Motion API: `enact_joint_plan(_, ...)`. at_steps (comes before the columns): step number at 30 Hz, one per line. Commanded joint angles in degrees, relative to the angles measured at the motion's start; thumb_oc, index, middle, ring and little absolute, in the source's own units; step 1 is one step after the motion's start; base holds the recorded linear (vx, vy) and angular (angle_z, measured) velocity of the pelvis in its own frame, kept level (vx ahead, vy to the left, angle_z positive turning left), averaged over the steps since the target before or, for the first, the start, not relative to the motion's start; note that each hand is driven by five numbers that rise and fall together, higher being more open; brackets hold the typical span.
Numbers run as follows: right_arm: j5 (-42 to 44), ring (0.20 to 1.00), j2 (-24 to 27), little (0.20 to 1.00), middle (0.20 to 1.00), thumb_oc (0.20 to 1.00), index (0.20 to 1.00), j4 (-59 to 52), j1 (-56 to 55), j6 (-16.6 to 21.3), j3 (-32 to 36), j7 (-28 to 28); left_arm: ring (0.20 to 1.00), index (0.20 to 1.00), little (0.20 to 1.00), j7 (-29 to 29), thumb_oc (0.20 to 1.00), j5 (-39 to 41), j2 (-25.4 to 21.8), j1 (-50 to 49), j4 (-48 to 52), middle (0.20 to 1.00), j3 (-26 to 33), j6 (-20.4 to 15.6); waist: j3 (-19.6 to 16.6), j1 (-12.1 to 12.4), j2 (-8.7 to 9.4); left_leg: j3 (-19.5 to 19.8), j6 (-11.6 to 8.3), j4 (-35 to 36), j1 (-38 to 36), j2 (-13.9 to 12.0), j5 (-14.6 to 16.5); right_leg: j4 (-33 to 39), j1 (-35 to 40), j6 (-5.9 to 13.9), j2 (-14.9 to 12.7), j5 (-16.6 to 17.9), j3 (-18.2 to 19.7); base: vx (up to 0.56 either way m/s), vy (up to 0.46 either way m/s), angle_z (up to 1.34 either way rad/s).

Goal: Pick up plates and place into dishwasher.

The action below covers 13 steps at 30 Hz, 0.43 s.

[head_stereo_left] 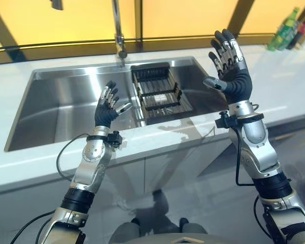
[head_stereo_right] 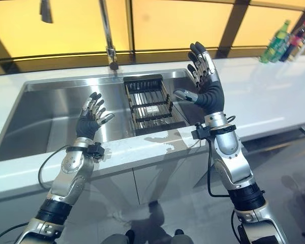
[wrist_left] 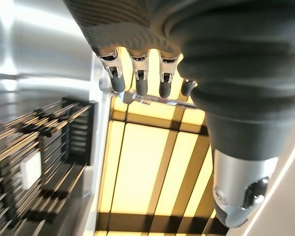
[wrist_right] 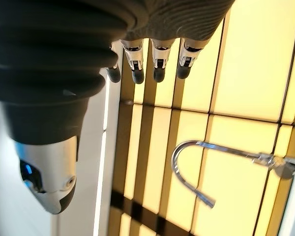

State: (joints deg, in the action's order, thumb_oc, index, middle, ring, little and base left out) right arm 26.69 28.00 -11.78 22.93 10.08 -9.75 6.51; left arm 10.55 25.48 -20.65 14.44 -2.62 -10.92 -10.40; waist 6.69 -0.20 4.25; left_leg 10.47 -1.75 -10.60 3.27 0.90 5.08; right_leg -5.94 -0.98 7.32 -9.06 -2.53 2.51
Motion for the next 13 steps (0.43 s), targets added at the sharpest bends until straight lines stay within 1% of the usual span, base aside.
enact_joint_plan(1, 3.43, 1.000, -0.12, 1.000, 1.000, 1.000, 1.000, 0.10, 3.13, 0.09, 0.70, 0.79, 1.000, 1.000, 1.000, 1.44, 1.000, -1.55, -1.68, 2.08, 6.23, 1.000, 0.84, -1.25, -1.88, 2.28, 1.29, -3.96, 0.17, 1.36, -3.23, -1.25, 3.99, 2.47, -1.05, 1.56, -1.50, 5.71, -1.92, -0.04, -0.092, 0.11)
enact_joint_plan(4, 3.71, 1.000, -0.41, 1.000, 1.000, 1.000, 1.000, 1.13, 3.31, -0.73, -0.11, 0.46, 1.000, 1.000, 1.000, 2.09, 1.000, -0.43, -1.62, 1.51, 6.99, 1.000, 1.30, -0.92, -2.63, 2.61, 0.99, -3.94, -0.78, 2.28, -3.65, -2.51, 3.08, 3.29, 0.33, 0.70, -0.73, 4.51, -3.21, -0.01, -0.069, 0.27)
enact_joint_plan(5, 3.72, 1.000, -0.67, 1.000, 1.000, 1.000, 1.000, 1.37, 2.75, -1.10, -0.45, -0.04, 1.000, 1.000, 1.000, 2.55, 1.000, 0.02, -1.54, 0.84, 7.53, 1.000, 1.51, -0.80, -2.94, 2.77, 0.78, -4.24, -1.23, 2.35, -3.75, -3.19, 2.75, 3.48, 0.92, 0.09, -0.29, 3.88, -3.93, -0.01, -0.074, 0.18)
enact_joint_plan(9, 3.81, 1.000, -0.68, 1.000, 1.000, 1.000, 1.000, 1.50, 1.43, -1.73, -0.98, -0.27, 1.000, 1.000, 1.000, 2.81, 1.000, 0.72, -1.40, -0.68, 9.01, 1.000, 1.84, -0.80, -3.19, 2.96, 0.61, -4.77, -1.64, 1.26, -3.32, -3.38, 2.63, 4.13, 1.95, -1.11, 0.44, 3.37, -5.41, -0.03, -0.070, 0.07)
enact_joint_plan(10, 3.52, 1.000, -0.57, 1.000, 1.000, 1.000, 1.000, 1.43, 0.69, -1.83, -0.83, -0.04, 1.000, 1.000, 1.000, 2.37, 1.000, 1.00, -1.21, -0.86, 9.15, 1.000, 1.89, -0.81, -3.18, 2.71, 0.48, -6.42, -1.71, 0.87, -3.16, -3.32, 2.50, 4.55, 2.39, -1.36, 0.46, 3.40, -6.43, -0.01, -0.057, 0.16)
enact_joint_plan(11, 3.50, 1.000, -0.31, 1.000, 1.000, 1.000, 1.000, 1.19, -0.27, -1.63, -0.37, 0.58, 1.000, 1.000, 1.000, 1.50, 1.000, 1.41, -1.10, -0.75, 9.03, 1.000, 1.76, -0.84, -3.21, 2.20, 0.07, -9.30, -1.95, 0.82, -3.54, -3.98, 2.80, 5.05, 3.30, -1.37, 0.58, 3.01, -7.89, -0.02, -0.056, 0.29)
enact_joint_plan(13, 2.32, 1.000, 0.00, 1.000, 1.000, 1.000, 1.000, 1.15, -1.88, -0.57, 0.53, 1.33, 1.000, 1.000, 1.000, -0.04, 1.000, 1.95, -0.80, 0.02, 8.68, 1.000, 1.24, -1.09, -3.20, 1.10, -0.30, -13.37, -2.67, 1.62, -3.97, -5.38, 1.85, 5.98, 3.87, -1.18, 0.25, 3.47, -9.97, -0.03, -0.031, 0.62)
